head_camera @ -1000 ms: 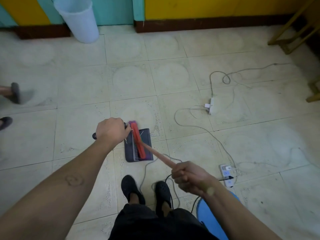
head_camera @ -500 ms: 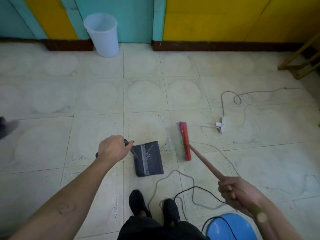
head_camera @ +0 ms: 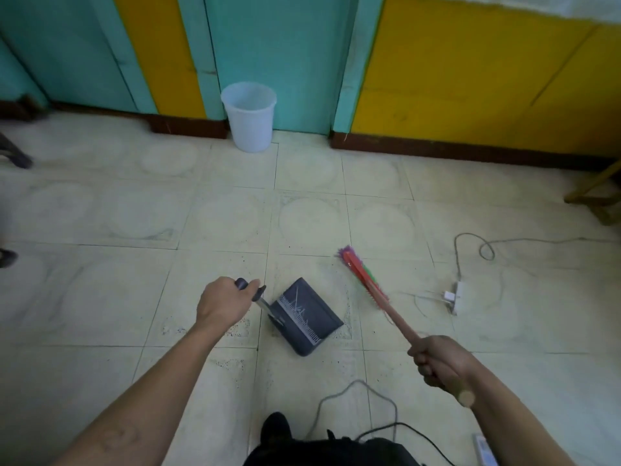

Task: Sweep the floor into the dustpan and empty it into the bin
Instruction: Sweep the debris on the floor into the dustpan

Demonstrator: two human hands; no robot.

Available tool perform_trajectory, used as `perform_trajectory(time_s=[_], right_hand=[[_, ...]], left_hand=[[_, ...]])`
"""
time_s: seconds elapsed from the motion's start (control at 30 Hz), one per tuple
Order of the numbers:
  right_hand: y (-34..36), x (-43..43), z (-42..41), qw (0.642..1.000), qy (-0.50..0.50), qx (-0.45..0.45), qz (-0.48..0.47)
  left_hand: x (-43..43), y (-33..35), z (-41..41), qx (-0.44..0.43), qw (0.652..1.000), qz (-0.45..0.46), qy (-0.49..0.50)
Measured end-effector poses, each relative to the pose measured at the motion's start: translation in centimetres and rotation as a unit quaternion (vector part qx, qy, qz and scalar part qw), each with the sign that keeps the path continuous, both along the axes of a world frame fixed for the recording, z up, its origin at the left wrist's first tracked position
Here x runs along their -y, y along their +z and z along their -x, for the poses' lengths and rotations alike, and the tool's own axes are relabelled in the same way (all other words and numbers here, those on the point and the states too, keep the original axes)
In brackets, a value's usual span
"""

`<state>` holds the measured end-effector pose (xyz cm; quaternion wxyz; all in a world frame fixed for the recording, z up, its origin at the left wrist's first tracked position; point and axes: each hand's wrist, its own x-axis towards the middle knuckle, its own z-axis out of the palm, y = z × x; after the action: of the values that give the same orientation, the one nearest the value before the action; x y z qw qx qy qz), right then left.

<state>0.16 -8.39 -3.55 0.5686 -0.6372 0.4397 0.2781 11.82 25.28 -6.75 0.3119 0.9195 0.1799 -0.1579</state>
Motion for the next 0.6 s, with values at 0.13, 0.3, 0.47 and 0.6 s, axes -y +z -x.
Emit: perform_trajectory(time_s=[0.13, 0.3, 0.47, 0.6], right_hand=[[-0.1, -1.1, -1.9, 1.000, 0.007, 0.005, -0.008], [-1.2, -1.7, -4.2, 1.000, 0.024, -0.006, -0.008], [-3.2, -2.8, -9.7, 0.998, 0.064, -0.005, 0.012], [-4.7, -2.6, -15.2, 0.993, 0.112, 0.029, 0.023]], left_hand=[[-1.7, 0.7, -0.6, 0.011, 0.999, 0.018, 0.031], [-2.5, 1.0, -1.6, 0.018, 0.998, 0.026, 0.059], [-1.5, 0.7, -4.2, 0.012, 0.996, 0.017, 0.086], [-0.2, -0.1, -7.1, -0.004, 0.995, -0.003, 0.103]])
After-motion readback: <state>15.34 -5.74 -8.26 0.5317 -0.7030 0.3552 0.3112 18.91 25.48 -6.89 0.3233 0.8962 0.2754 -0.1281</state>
